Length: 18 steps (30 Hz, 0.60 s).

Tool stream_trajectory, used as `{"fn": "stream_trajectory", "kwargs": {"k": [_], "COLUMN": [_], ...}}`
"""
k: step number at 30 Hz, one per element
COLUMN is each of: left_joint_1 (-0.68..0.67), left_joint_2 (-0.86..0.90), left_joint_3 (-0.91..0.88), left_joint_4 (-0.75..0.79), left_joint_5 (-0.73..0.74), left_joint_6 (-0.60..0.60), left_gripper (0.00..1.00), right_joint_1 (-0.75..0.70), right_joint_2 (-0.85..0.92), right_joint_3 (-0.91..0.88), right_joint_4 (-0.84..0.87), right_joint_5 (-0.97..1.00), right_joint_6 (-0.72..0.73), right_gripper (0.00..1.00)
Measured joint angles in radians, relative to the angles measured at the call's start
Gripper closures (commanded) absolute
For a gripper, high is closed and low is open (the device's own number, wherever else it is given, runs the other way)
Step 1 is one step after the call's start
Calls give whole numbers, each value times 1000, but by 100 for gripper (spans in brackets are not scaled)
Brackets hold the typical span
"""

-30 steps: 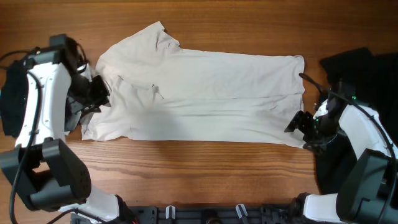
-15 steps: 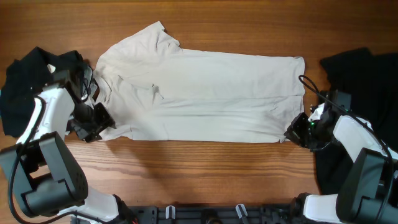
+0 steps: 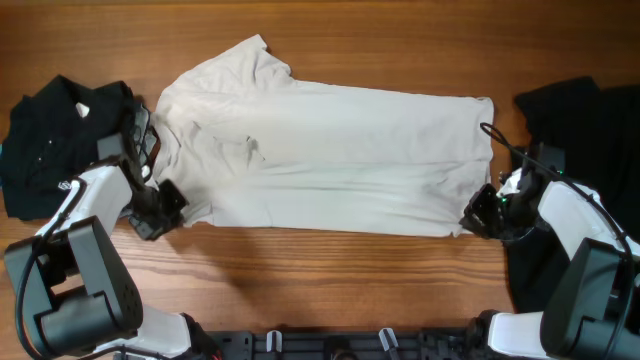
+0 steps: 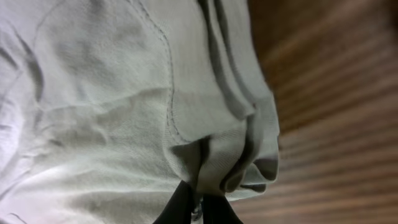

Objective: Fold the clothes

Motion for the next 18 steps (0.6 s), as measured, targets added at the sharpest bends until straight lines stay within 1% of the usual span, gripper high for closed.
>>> {"fn": "stream_trajectory", "kwargs": {"k": [2,6,7,8,9,10,11,15,16,18], "left_joint_1": [5,65,79,91,105,111,116,117,117,117], "left_joint_2": [0,-35,-57,-82,-121,-148,-174,-230,-235,-241], "left_joint_3": [-5,-25,-27,-27,-28,-28,-28,-24,-13,41], "left_joint_4": [-53,-170,-178,-184,-188,-187,-187,-222,-252,-304], "left_joint_5": [-1,-50,-53,-56,-58,-63,-69,-56,-52,-44], "left_joint_6": [0,0,0,0,0,-1,-1,0,0,0], "left_gripper": [96,96,96,91,80,74,71,69,69,69], "right_joint_1": [-6,-31,-31,-31,-31,-31,-31,-31,-31,-31], "right_joint_2": [0,-2,-6,-13,-23,-27,-29,-31,-31,-35], "right_joint_3": [1,2,2,2,2,2,2,35,67,159], "right_joint_4": [-39,-105,-114,-122,-124,-124,-124,-167,-202,-233], "right_joint_5": [24,82,91,97,105,113,119,182,204,221], "right_joint_6": [0,-1,-3,-7,-11,-19,-23,-34,-32,-29], "right_gripper": [96,94,81,46,34,32,31,31,31,36]}}
